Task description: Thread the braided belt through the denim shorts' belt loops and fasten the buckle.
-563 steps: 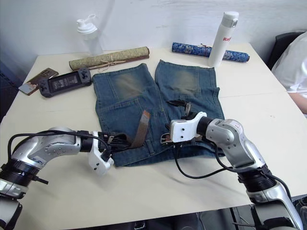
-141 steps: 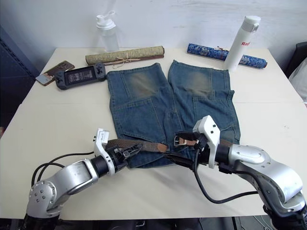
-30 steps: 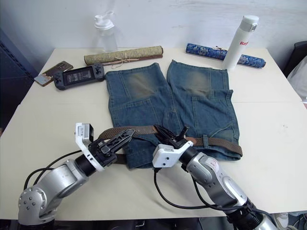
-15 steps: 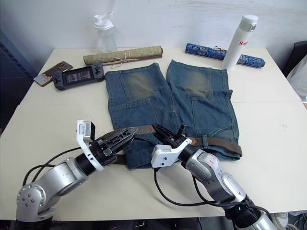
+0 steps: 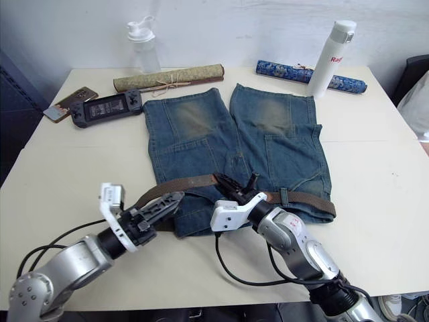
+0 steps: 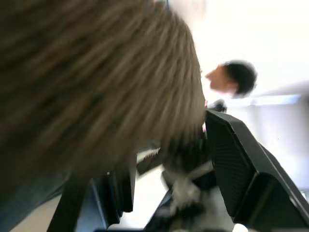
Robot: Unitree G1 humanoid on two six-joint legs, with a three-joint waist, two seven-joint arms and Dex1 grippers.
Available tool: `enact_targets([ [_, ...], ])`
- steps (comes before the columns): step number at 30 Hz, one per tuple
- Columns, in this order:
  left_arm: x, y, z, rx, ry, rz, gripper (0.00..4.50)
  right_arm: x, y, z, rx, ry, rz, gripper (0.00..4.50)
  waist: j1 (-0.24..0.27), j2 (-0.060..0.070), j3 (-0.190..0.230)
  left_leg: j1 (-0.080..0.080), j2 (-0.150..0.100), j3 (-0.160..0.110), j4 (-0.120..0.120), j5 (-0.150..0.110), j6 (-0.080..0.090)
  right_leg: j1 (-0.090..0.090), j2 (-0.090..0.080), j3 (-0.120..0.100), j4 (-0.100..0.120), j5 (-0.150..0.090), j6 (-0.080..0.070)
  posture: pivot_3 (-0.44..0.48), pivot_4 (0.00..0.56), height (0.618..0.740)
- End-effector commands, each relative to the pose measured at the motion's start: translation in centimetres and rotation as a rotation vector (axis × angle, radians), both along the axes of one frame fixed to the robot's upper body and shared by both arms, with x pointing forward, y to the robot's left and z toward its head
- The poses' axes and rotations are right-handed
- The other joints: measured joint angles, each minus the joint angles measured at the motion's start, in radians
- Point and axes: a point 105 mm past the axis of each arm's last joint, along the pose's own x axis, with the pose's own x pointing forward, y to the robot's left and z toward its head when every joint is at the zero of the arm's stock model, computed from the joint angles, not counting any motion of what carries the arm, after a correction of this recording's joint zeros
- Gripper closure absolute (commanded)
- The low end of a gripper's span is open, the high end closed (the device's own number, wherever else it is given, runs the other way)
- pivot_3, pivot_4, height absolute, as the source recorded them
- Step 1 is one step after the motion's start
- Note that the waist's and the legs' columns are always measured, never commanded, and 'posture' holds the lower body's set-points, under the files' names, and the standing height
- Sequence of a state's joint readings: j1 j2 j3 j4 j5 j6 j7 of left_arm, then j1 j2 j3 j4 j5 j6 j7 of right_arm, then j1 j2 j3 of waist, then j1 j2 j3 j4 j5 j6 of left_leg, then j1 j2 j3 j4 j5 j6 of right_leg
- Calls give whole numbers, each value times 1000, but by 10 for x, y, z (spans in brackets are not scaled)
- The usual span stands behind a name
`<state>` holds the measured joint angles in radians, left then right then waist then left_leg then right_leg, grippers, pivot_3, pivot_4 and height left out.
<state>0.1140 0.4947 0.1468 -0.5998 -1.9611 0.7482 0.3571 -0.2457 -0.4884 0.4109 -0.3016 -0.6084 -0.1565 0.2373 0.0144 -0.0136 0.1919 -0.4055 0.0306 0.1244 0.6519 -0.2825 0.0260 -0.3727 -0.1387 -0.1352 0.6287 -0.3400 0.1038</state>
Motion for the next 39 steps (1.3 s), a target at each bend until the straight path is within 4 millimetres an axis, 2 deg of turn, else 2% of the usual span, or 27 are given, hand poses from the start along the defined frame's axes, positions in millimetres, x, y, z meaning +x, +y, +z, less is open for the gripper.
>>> enact_targets([
  [1, -9, -7, 23, -125, -87, 11, 2059, 2, 2, 7, 31, -1, -25, 4500, -1, 0, 0, 0, 0, 0, 0, 0, 0, 0, 0, 0, 0, 0, 0, 0, 150, 717],
  [6, -8, -15, 17, -179, 4, 69, 2059, 5, 22, -11, 44, 228, -43, 4500, 3, -1, 0, 0, -1, 0, 1, 0, 0, 1, -1, 0, -1, 0, 0, 0, 150, 717],
  [10, 1, -14, 21, -178, 14, 113, 2059, 4, 34, -10, 30, 287, -47, 4500, 1, -1, 0, 0, 0, -1, 0, 0, 0, 1, 0, 0, 0, 0, 0, 0, 150, 717],
  [13, 7, -13, 24, -201, 36, 151, 2059, -2, 42, -6, 36, 289, -39, 4500, 5, -1, -1, 0, 0, -1, 1, 0, 0, 2, -1, -1, 0, 0, 0, 0, 150, 717],
  [19, 18, -8, 13, -122, 131, 222, 2059, 2, 38, 4, 30, 228, -81, 4500, 4, -1, -1, 0, -1, -1, 0, 0, 0, 2, -1, -1, -1, 0, 0, 0, 150, 717],
  [24, 25, -4, 13, -105, 204, 295, 2059, 5, 36, 16, 25, 142, -103, 4500, 4, -1, -1, 0, -1, -1, 0, 0, 0, 2, -1, -1, -1, 0, 0, 0, 150, 717],
  [38, 33, -3, 20, -186, 229, 334, 2059, 4, 41, 12, 19, 150, -70, 4500, 6, -1, -1, 0, -1, -1, 1, 0, 0, 2, 0, -1, -1, 0, 0, 0, 150, 717],
  [39, 33, -3, 21, -186, 227, 331, 2286, 3, 41, 12, 19, 151, -66, 4500, 6, -1, -1, 0, 0, -1, 1, 0, 0, 2, 0, -1, -1, 0, 0, 0, 150, 717],
])
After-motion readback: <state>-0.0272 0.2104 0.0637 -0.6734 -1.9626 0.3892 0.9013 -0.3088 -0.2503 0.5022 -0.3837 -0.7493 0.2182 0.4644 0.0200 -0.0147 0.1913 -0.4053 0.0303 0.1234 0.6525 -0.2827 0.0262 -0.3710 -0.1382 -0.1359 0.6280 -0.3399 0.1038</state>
